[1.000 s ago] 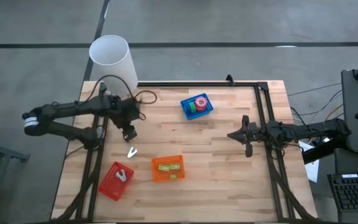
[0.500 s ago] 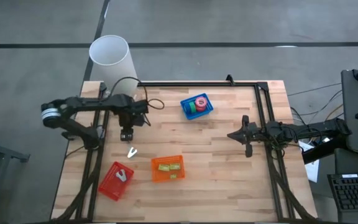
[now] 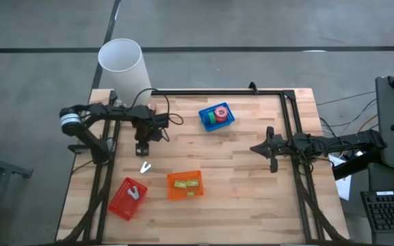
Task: Pick and place Stapler, Stapler remover, tape
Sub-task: Put the black staple remover into the red bin
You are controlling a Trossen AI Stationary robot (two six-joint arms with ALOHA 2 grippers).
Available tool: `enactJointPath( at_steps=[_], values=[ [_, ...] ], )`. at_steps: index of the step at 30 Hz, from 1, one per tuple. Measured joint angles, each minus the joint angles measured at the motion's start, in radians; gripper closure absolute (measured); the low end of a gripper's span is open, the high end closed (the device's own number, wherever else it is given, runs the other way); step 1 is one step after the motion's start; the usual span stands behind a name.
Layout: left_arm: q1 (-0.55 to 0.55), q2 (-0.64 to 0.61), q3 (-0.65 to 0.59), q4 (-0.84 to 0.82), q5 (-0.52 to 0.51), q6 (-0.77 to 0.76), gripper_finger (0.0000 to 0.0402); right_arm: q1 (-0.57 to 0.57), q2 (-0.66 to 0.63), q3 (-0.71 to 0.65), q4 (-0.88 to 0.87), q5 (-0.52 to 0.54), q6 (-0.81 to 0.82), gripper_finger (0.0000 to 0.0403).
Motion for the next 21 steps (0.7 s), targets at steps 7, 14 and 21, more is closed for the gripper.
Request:
enactJointPath(
  at_steps=[7,14,21],
  values=[
    [0.000,0.006,0.000,0.051,0.018,-0.027,0.0236,0.000,0.000,0.000,0.000,0.000,0.000,0.0394],
    [0.000,0.006,0.000,0.094,0.018,-0.057,0.0236,0.000,0.000,0.000,0.000,0.000,0.000,0.0394],
    [-0.001,0.006,0.000,0.112,0.020,-0.066,0.0245,0.000,0.000,0.000,0.000,0.000,0.000,0.0394]
  ],
)
